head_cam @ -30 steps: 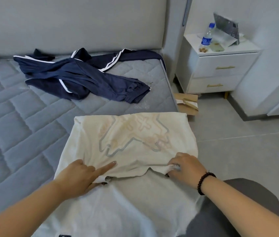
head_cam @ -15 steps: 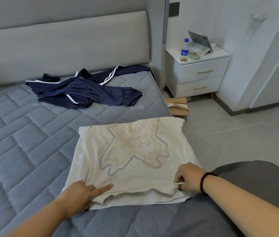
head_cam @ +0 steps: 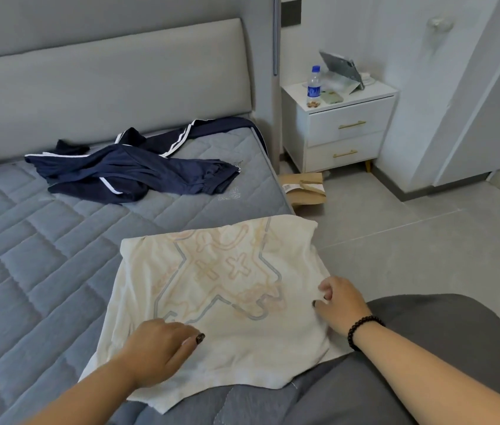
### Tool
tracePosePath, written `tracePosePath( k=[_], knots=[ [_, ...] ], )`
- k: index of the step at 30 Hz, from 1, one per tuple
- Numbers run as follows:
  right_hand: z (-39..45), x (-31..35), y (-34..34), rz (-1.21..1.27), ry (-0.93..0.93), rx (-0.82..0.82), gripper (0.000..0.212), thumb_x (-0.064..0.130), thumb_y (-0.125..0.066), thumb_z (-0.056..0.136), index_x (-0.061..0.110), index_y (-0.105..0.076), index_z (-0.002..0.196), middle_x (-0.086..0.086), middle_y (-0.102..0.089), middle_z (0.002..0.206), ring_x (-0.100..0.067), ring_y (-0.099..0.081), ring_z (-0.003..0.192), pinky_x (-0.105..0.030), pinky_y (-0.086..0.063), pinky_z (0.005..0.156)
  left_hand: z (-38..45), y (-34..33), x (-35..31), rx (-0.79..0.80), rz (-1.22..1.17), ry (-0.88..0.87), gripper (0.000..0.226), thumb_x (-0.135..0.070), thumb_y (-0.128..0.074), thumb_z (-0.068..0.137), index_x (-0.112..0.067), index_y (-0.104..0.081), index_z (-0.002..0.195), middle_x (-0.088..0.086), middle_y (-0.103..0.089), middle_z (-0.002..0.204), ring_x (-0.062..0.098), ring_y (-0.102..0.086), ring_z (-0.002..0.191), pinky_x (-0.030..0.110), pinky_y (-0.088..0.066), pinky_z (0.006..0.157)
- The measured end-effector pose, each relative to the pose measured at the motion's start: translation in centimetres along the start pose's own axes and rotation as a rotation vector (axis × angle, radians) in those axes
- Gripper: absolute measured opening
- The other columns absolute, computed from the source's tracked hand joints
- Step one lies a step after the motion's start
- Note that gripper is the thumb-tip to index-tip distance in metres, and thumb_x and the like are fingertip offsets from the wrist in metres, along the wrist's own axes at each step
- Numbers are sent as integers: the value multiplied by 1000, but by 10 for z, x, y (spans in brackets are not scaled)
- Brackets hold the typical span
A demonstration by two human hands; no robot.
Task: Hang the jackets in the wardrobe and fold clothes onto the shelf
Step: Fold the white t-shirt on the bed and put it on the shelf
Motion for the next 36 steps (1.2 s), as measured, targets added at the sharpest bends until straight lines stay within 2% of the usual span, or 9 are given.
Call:
tracePosePath(
  k=[4, 7, 12, 15, 21, 28, 30, 32, 36],
  knots=[
    [9, -29, -8, 301, -239, 113, 58, 32, -71, 81, 14, -44, 129, -3, -52, 120, -18, -54, 107, -24, -41, 85, 85, -15, -10, 94, -155, 123, 37, -41, -31, 102, -27, -65, 107, -11, -68, 93, 12, -61, 80, 28, -48, 72],
    [16, -31, -13, 458, -278, 164, 33, 27, -68, 84, 9, -57, 111, -4, -62, 110, -21, -60, 100, -30, -49, 88, 153, -15, -24, 40, -268, 208, 29, -31, -41, 101, -29, -65, 116, -11, -70, 101, 12, -62, 90, 29, -50, 78],
    [23, -27, -26, 450, -298, 263, 12, 16, -66, 83, 4, -67, 83, -8, -68, 88, -25, -66, 86, -22, -50, 60, 256, -17, -48, 21, -532, 327, 34, -25, -48, 98, -20, -56, 131, -4, -63, 104, 15, -59, 92, 26, -46, 82],
    [29, -32, -31, 424, -348, 281, 20, 16, -68, 78, -1, -68, 86, -13, -70, 93, -29, -67, 89, -32, -55, 70, 309, -23, -55, 85, -430, 300, 42, -25, -50, 98, -15, -46, 138, 5, -56, 127, 21, -58, 104, 30, -44, 92],
    [40, -46, -39, 338, -373, 330, 30, 23, -70, 79, 14, -46, 64, -2, -56, 74, -17, -53, 66, -20, -39, 52, 374, -48, -49, 268, -185, 302, 58, -32, -54, 97, -9, -34, 146, 16, -37, 147, 32, -42, 131, 39, -36, 107],
    [42, -64, -28, 362, -391, 255, 25, 16, -75, 72, 16, -51, 63, -5, -57, 71, -15, -51, 67, -22, -45, 60, 396, -66, -48, 534, -78, 303, 32, -26, -61, 94, -4, -63, 117, 11, -72, 90, 24, -67, 83, 31, -51, 78],
    [43, -68, -24, 326, -418, 234, 30, 25, -82, 66, 16, -63, 87, -5, -61, 100, -17, -58, 90, -30, -55, 80, 400, -68, -42, 569, -144, 358, 24, -19, -58, 96, -3, -60, 113, 8, -68, 75, 21, -63, 70, 29, -52, 71],
    [43, -79, -29, 355, -505, 257, 72, 30, -86, 61, 15, -49, 121, -4, -43, 125, -21, -48, 116, -37, -49, 94, 404, -70, -40, 581, -269, 406, 14, -11, -51, 98, -6, -54, 111, 9, -65, 74, 22, -63, 69, 29, -56, 67],
    [49, -81, -37, 609, -576, 329, 70, 23, -83, 63, 12, -45, 121, -1, -52, 113, -16, -54, 97, -24, -47, 69, 417, -62, -46, 531, -415, 392, 15, 8, -51, 92, -4, -57, 97, 13, -66, 77, 29, -69, 81, 29, -58, 67]
  ],
)
Point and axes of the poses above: each hand's wrist, its own z-axis towards the middle knuckle, its own y-axis out of the back of the hand, x = y × z, the point moved 9 cm from there along z, towards the middle knuckle
